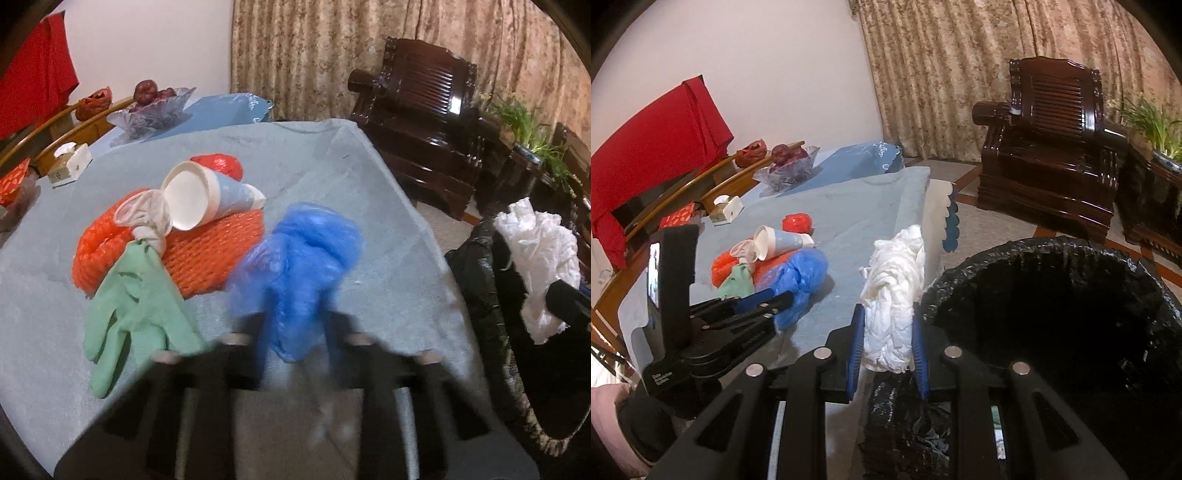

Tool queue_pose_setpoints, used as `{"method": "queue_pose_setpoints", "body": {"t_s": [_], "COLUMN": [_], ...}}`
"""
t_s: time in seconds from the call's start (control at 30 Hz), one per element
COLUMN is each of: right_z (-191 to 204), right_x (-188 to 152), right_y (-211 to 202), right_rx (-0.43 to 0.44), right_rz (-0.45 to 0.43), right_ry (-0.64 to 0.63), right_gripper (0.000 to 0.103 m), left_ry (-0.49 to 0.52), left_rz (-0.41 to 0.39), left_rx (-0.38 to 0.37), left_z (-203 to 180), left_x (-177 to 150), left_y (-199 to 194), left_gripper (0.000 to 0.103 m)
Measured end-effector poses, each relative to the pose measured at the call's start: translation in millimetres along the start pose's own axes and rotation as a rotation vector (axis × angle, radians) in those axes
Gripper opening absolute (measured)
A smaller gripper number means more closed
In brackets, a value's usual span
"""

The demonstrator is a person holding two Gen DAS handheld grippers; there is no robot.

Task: Collect trash
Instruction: 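Grasp the blue plastic bag with the left tool, then carry the white and blue bags over the bin and open the tools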

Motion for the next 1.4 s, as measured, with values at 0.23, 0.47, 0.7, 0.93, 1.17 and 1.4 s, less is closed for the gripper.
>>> {"method": "queue_pose_setpoints", "body": {"t_s": [0.23, 0.47, 0.7, 0.93, 1.17, 1.4], "right_z": [-6.8, -18.3, -41.4, -73.4, -102.1, -122.4], "right_x": [0.9, 2.3, 2.8, -7.7, -20.9, -29.0], "right_y": [-12.6, -31.9, -58.4, -86.2, -107.3, -120.7], "right_rx": [-0.014, -0.040, -0.099, -0.175, -0.244, -0.294], "right_rz": [-0.022, -0.054, -0.088, -0.095, -0.094, -0.096], "right_ry": [0.010, 0.022, 0.048, 0.091, 0.135, 0.166], "right_gripper": [0.024, 0.024, 0.024, 0.024, 0.024, 0.025], "left_ry": [0.001, -0.011, 0.037, 0.115, 0.162, 0.199], "left_rz": [-0.019, -0.076, -0.103, -0.097, -0.070, -0.048], "left_rx": [-0.042, -0.099, -0.207, -0.308, -0.376, -0.414], "left_z": [-8.0, -14.8, -56.1, -110.7, -151.9, -175.7], "left_x": [1.0, 10.9, 17.4, 9.5, -2.8, -10.5], "left_y": [-12.6, -47.1, -74.7, -82.7, -78.4, -70.0], "left_gripper": [0.002, 0.002, 0.002, 0.002, 0.002, 0.002]}}
Point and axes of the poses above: each gripper's, at about its wrist camera, not at the fingertips, and y roughly the way its jaws point, z to its left, x to its top, the point moved 2 cm from there along y, roughly the way its jaws point, and after that the axes turned 7 degrees about x, right-handed, at the moved point
